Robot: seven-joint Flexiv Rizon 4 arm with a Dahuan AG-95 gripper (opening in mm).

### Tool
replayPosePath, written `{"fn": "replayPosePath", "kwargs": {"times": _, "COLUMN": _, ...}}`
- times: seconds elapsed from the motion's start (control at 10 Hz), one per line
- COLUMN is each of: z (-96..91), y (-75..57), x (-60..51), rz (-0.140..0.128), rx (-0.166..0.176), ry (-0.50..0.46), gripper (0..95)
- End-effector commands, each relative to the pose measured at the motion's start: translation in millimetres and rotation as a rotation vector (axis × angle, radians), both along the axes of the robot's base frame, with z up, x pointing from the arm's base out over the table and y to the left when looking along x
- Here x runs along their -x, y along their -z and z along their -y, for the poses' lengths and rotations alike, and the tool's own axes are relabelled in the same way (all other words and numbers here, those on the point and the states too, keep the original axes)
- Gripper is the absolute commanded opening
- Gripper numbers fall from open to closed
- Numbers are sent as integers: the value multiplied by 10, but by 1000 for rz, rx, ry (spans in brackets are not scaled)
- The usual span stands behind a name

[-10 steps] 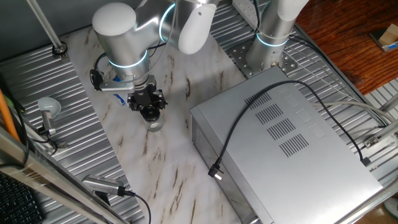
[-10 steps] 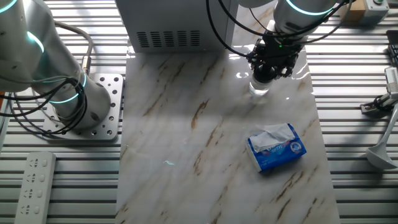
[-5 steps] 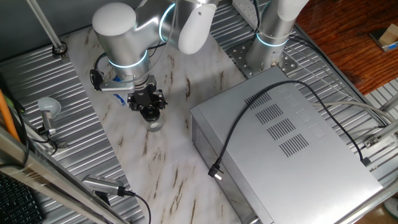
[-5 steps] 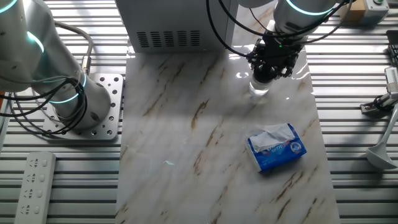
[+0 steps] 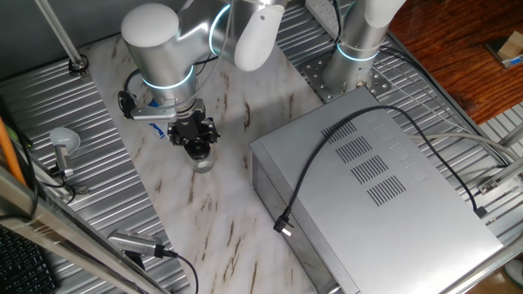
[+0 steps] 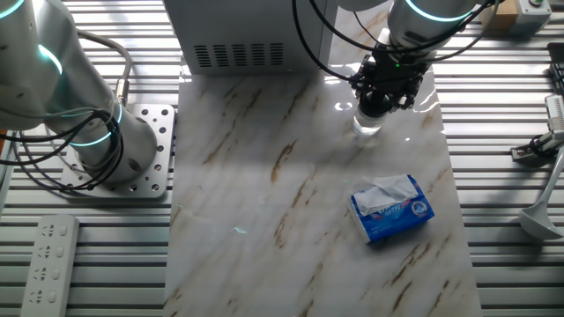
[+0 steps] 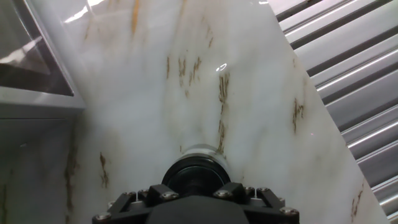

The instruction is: Unscrew the lid from the jar

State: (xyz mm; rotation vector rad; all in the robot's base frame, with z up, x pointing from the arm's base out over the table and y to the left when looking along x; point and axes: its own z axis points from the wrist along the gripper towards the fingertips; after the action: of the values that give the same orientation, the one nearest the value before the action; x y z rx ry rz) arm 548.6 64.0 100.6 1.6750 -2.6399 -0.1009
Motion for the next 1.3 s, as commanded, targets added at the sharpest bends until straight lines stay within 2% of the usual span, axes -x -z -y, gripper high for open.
{"fn": "replayPosePath", "kwargs": {"times": 0.1, "z": 9, "y": -71, "x": 2, "rz": -38, "rx": 51, "ry": 235, "gripper": 570}}
{"fn": "replayPosePath", "kwargs": {"times": 0.2, "z": 9, "y": -85, "x": 2, "rz": -36, "rx": 50, "ry": 234, "gripper": 760}}
{"fn": "replayPosePath", "kwargs": {"times": 0.6, "z": 13, "y": -66, "x": 18, "rz": -34, "rx": 47, "ry": 265, "gripper": 760}}
{"fn": "replayPosePath", "kwargs": {"times": 0.9, "z": 13, "y": -66, "x": 19, "rz": -38, "rx": 51, "ry": 366, "gripper": 760}}
{"fn": "replayPosePath", "kwargs": {"times": 1.3, "z": 13, "y": -65, "x": 19, "rz": -47, "rx": 44, "ry": 551, "gripper": 760}}
